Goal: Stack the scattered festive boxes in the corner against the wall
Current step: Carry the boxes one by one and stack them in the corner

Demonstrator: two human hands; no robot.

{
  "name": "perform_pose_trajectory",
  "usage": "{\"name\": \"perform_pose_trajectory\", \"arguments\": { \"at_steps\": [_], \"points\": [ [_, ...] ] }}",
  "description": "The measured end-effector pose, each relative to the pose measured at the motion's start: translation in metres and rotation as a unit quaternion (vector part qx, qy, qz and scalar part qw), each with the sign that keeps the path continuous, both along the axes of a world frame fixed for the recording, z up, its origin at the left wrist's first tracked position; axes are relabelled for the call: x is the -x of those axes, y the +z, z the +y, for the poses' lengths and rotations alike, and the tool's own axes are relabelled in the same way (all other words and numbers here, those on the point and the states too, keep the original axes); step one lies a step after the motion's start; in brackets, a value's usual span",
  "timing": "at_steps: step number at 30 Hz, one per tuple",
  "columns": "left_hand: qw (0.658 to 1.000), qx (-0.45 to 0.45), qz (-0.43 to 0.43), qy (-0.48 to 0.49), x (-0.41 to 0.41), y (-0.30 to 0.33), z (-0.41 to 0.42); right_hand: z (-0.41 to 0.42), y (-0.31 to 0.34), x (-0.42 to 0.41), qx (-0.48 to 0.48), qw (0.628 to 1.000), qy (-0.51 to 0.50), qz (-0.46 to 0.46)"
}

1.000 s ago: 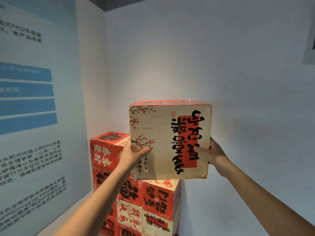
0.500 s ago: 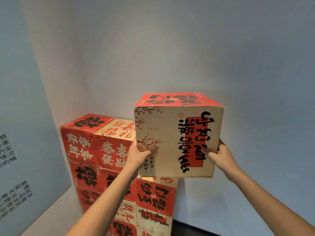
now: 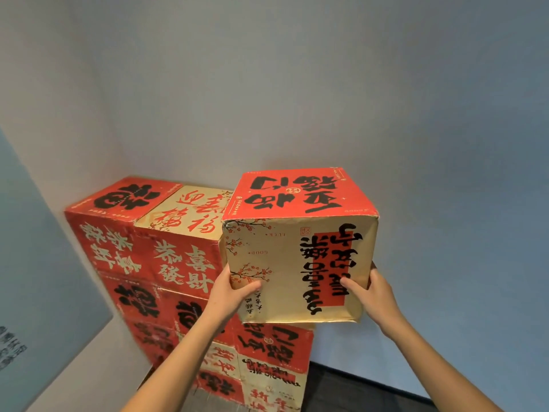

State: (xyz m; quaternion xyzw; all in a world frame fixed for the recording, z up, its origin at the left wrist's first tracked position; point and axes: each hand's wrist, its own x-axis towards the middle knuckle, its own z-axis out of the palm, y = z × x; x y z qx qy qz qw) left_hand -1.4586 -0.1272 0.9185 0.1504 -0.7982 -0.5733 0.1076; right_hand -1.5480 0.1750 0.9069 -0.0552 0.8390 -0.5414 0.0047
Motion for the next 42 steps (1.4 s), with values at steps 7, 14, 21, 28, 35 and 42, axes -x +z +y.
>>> {"name": "perform_pose_trajectory", "arguments": {
  "at_steps": [7,14,21,28,35,42],
  "points": [
    [0.989,0.036,-0.072,0.122,0.025,-0.044,0.016,-0.014,-0.057,0.043,0.008,0.998,0.014,-0.057],
    [0.983,0.036,-0.096,0.154,0.044,-0.077,0.021,-0.014,-0.098,0.066,0.022,0.994,0.03,-0.102],
    [0.986,0.01,-0.105,0.125,0.066,-0.106,0.005,-0.02,-0.13,0.072,-0.002,0.994,-0.008,-0.106],
    [0.988,-0.006,-0.11,0.105,0.075,-0.126,-0.012,-0.035,-0.143,0.071,-0.007,0.994,-0.036,-0.107],
    [0.988,0.012,-0.136,0.072,0.072,-0.137,-0.016,-0.043,-0.152,0.065,-0.016,0.989,-0.043,-0.141],
    [0.986,0.007,-0.151,0.069,0.074,-0.138,-0.019,-0.043,-0.141,0.062,-0.014,0.989,-0.017,-0.149]
  ]
}}
